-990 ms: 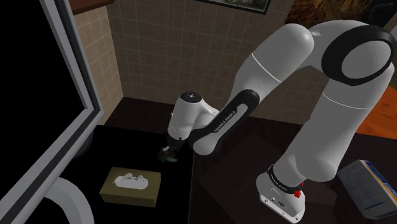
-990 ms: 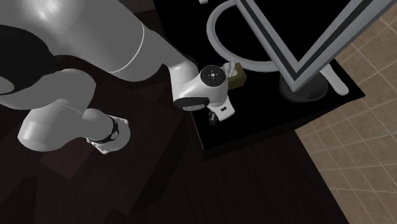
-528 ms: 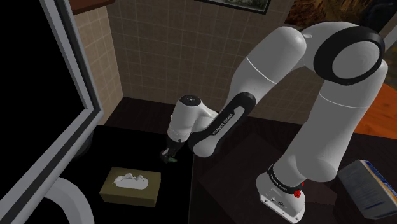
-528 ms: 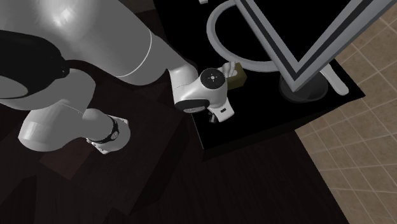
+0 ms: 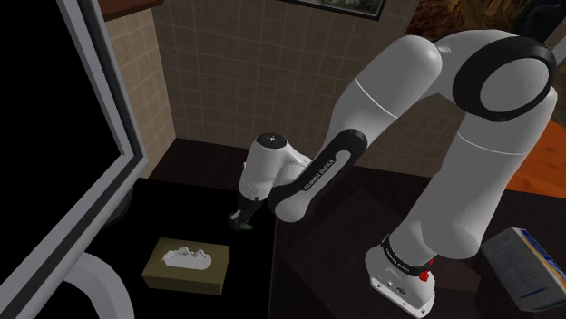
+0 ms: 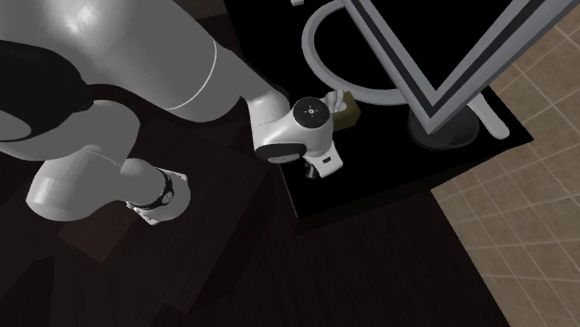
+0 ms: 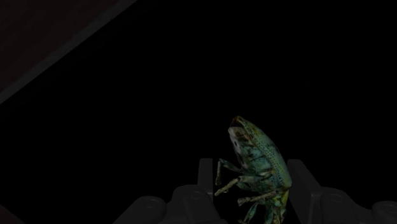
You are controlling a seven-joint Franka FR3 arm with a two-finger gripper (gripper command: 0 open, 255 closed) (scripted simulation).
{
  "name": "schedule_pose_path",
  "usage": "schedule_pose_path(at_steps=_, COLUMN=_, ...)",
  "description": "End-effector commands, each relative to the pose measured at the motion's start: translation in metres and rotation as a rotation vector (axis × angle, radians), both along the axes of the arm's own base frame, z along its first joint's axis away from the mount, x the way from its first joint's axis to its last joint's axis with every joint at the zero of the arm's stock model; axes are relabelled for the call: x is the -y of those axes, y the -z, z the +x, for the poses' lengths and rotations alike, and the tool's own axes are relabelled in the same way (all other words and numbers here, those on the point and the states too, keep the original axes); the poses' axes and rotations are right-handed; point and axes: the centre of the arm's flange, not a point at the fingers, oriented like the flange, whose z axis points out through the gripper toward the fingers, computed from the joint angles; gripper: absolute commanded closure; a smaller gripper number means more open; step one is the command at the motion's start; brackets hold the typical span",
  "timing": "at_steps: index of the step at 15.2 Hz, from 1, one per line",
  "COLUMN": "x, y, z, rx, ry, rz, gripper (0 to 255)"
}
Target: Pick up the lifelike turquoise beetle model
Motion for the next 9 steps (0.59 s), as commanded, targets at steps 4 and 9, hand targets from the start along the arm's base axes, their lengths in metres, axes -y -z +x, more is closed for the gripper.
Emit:
schedule_pose_path(at_steps=4, x=0.0, y=-0.025, z=-0.001, rx=-0.001, ry=0.0, rz=0.0, gripper=255)
schedule_pose_path(at_steps=9, x=0.0, y=-0.051, z=-0.001, rx=-0.001, ry=0.0, rz=0.0, gripper=255)
